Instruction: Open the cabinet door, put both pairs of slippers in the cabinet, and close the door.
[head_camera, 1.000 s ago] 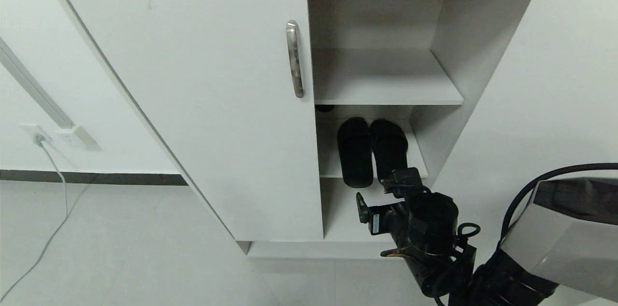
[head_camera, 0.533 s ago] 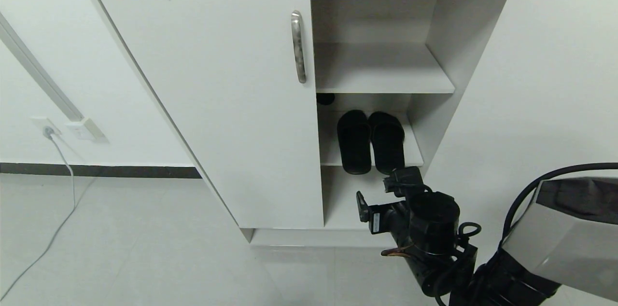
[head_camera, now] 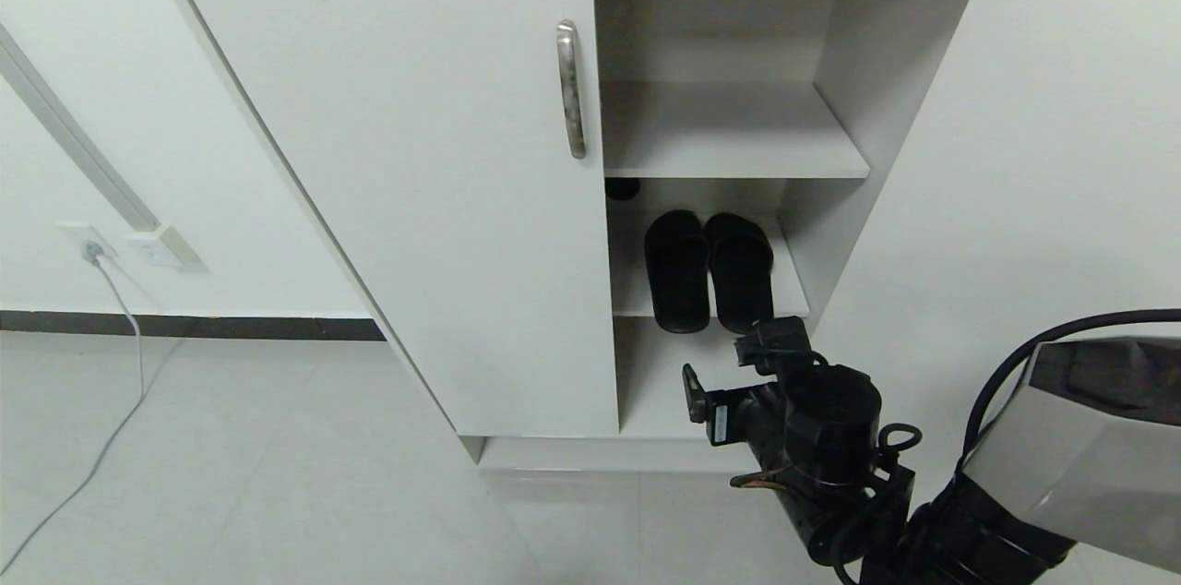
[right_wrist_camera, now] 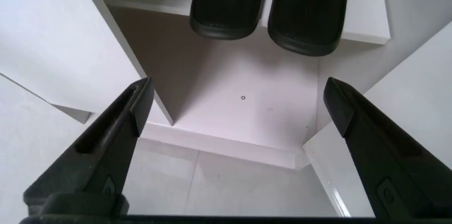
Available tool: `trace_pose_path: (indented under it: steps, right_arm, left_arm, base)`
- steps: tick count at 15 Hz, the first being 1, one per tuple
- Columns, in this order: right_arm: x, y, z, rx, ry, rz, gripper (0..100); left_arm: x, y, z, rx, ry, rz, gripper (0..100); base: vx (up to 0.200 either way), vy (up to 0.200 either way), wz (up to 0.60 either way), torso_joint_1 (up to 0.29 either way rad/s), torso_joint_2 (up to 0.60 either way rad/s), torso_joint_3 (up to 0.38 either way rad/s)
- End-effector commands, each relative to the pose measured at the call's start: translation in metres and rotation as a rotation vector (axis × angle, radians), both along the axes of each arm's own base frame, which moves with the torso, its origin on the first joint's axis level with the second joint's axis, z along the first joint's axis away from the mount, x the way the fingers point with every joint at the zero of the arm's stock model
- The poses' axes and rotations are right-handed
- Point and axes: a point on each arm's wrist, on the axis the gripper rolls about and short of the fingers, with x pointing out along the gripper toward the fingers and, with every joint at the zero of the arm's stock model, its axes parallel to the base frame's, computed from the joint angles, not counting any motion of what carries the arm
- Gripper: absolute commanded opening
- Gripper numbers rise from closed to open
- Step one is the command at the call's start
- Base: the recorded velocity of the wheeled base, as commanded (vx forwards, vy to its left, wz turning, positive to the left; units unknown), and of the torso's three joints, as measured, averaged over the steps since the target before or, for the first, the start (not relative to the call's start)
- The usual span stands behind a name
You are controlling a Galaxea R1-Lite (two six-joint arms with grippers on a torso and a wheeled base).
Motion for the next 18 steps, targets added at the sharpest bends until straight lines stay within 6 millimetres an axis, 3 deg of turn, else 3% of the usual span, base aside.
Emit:
trace_pose_path:
  steps: [1, 18]
  right_arm:
    - [-0.0001, 0.0000, 0.0003, 0.001, -0.001, 0.000, 100]
    - [0.0004, -0.0003, -0.0016, -0.004, 0.003, -0.003, 100]
  left_arm:
    - [0.0001, 0.0000, -0.0001, 0.001, 0.002, 0.000, 0]
    - [0.0001, 0.0000, -0.0001, 0.001, 0.002, 0.000, 0]
  base:
    - [0.000, 0.000, 0.00, 0.000, 0.00, 0.000]
    - [0.000, 0.000, 0.00, 0.001, 0.00, 0.129]
